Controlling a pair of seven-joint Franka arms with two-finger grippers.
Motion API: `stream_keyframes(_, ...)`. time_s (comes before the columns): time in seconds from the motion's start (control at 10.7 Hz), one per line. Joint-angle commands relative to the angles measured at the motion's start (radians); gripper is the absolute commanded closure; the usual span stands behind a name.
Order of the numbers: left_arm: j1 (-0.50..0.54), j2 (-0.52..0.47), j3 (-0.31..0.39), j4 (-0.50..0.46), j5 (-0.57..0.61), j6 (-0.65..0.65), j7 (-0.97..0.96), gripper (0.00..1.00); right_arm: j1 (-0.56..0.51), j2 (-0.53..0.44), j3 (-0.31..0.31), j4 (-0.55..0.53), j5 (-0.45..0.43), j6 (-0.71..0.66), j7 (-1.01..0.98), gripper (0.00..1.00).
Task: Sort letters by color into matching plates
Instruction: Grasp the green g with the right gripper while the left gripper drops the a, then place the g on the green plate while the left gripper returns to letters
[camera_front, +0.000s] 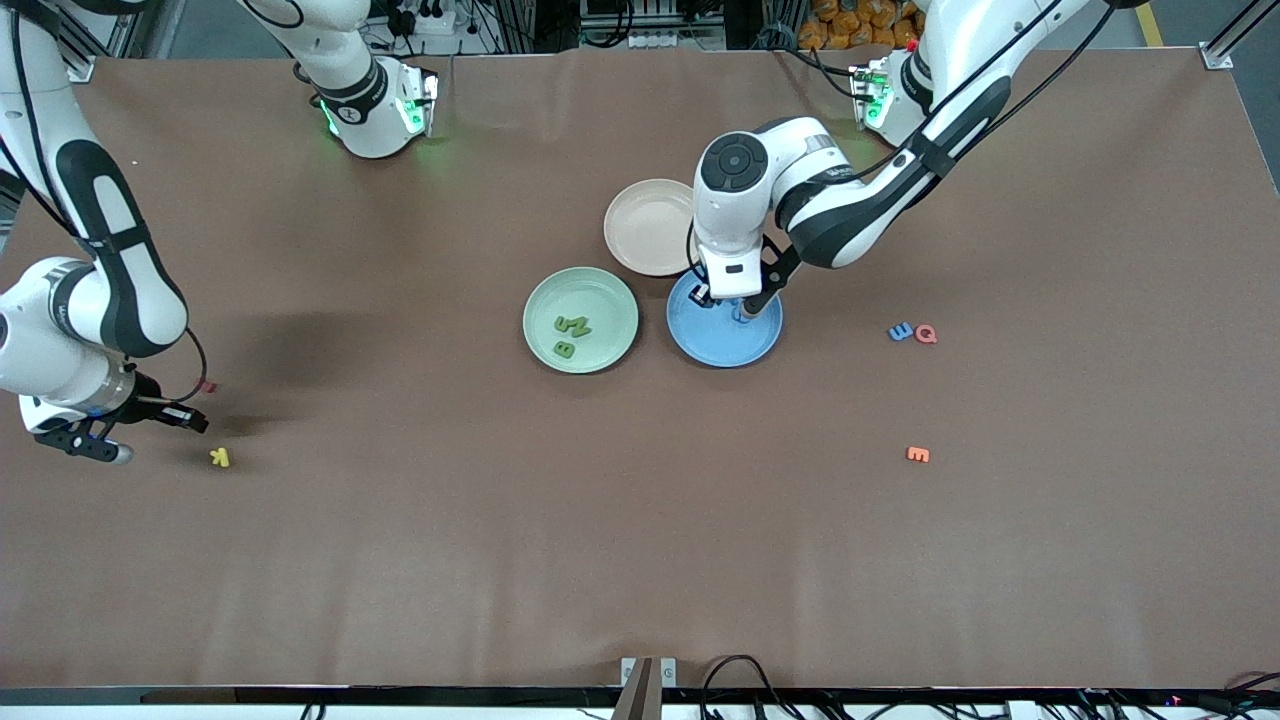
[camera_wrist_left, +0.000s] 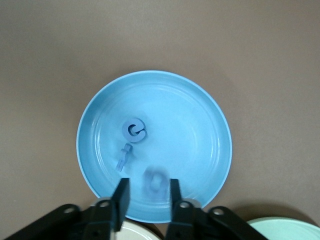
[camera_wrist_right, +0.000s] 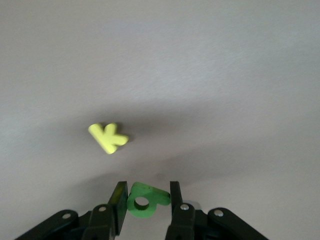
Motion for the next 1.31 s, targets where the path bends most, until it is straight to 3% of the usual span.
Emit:
stream_keyframes(0.0,-0.028,0.009,0.015,0.031,-0.009,-0.012,-0.012,0.19,0.066,-0.081,0.004,-0.032,-0.002,-0.103,0.076,0.86)
stream_keyframes(0.37,-0.019,0.003,0.015,0.032,-0.011,-0.013,-0.009,0.18,0.248,-0.146,0.006,-0.031,-0.002,-0.257,0.281,0.86)
stream_keyframes(1.21,0.093,-0.011,0.051,0.031,-0.003,-0.02,0.016,0.24,0.697,-0.146,0.004,-0.031,0.002,-0.295,0.66,0.86)
